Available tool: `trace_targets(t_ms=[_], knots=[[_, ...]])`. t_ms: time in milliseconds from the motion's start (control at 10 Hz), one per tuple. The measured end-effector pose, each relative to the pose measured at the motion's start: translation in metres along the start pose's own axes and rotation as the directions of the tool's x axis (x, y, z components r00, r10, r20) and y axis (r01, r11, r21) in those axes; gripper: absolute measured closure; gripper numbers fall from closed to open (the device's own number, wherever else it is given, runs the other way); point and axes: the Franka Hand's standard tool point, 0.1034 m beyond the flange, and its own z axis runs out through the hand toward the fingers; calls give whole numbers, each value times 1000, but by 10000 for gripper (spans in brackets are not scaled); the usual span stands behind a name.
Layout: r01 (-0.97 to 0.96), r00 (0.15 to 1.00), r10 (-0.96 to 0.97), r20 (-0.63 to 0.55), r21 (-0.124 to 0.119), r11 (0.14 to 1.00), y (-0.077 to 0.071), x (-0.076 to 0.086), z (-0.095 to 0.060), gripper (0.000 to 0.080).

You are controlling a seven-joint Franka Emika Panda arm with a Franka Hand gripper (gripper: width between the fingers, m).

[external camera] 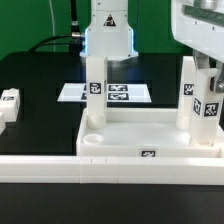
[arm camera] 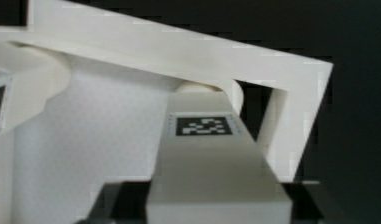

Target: Assemble desk

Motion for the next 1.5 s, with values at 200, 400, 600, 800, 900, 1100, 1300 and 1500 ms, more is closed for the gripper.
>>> trace_targets(t_ms=[200,400,600,800,900,1100,1300,1500], knots=[[-176,984,176,1,25,984,-3,-1,0,509],[-150,989,150,0,24,988,-3,-1,1,508],[-26,1000,26,-15,-8,1000,1,-5,3,200],[148,989,-148,-14,-17,989,1,-5,3,165],[211,977,-211,-13,-18,977,1,-5,4,152],[344,939,-344,-11,-20,939,1,-5,4,151],[508,861,-508,-14,-29,861,2,-5,4,151],[694,719,-695,-31,-35,719,0,-6,4,151]])
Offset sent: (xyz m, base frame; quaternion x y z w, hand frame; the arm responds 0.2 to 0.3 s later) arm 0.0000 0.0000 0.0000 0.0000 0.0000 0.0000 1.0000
